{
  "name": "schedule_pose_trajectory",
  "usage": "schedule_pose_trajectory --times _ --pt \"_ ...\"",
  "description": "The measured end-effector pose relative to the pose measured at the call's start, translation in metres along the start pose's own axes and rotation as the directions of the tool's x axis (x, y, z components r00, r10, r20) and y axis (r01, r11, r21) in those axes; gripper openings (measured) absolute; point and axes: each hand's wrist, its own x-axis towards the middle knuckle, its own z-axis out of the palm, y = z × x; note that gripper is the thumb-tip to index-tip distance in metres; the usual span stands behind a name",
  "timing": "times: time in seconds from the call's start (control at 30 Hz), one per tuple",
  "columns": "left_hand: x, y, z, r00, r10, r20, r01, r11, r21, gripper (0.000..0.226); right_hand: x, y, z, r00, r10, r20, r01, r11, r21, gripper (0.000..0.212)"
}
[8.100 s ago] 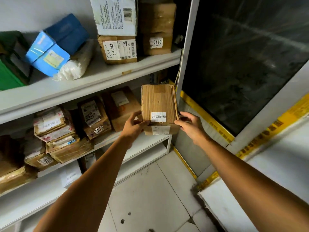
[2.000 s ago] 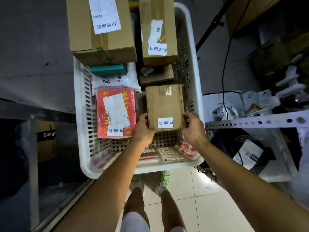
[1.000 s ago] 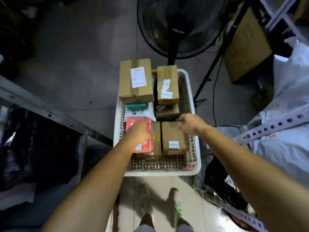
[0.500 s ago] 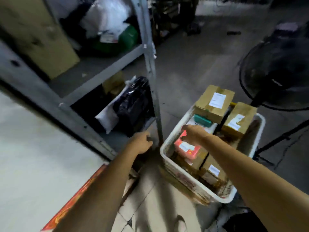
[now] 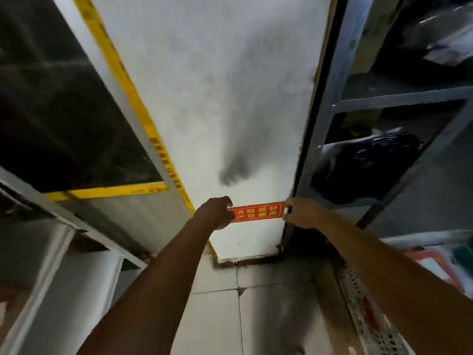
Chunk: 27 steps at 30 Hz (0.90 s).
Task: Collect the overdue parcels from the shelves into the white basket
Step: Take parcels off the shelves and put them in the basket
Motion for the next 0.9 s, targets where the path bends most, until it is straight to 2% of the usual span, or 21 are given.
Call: schedule_pose_trajectory --times 0.1,0.27,0.5,0.6,0.73,0.9 --pt "-0.042 -0.074 -0.001 0.993 -0.11 -0.045 0.108 0.993 -0.055 0.037 0.0 -0.074 0.023 0.99 -0.137 0.038 0.139 0.988 -0.071 0.041" --pt "-0.138 -0.177 0.013 0.961 -0.271 -0.054 0.259 0.952 -0.161 0.04 -0.022 -0.18 0.068 0.956 -0.274 0.108 0.288 0.947 -0.143 0.056" --pt "-0.278 -0.289 0.032 0.87 -0.486 -0.081 0.452 0.852 -0.263 0.054 -0.06 -0.316 0.13 0.856 -0.47 0.213 0.506 0.846 -0.169 0.05" --pt "-0.327 -0.322 0.037 0.787 -0.604 -0.129 0.542 0.776 -0.324 0.041 -0.073 -0.37 0.15 0.779 -0.576 0.246 0.621 0.761 -0.187 0.049" --pt "-0.378 -0.353 0.05 0.65 -0.746 -0.147 0.653 0.647 -0.394 0.041 -0.08 -0.436 0.172 0.662 -0.666 0.343 0.743 0.642 -0.187 0.041" --pt "-0.409 -0.36 0.061 0.449 -0.888 -0.098 0.737 0.43 -0.521 0.04 -0.069 -0.486 0.184 0.539 -0.727 0.425 0.827 0.552 -0.105 0.053"
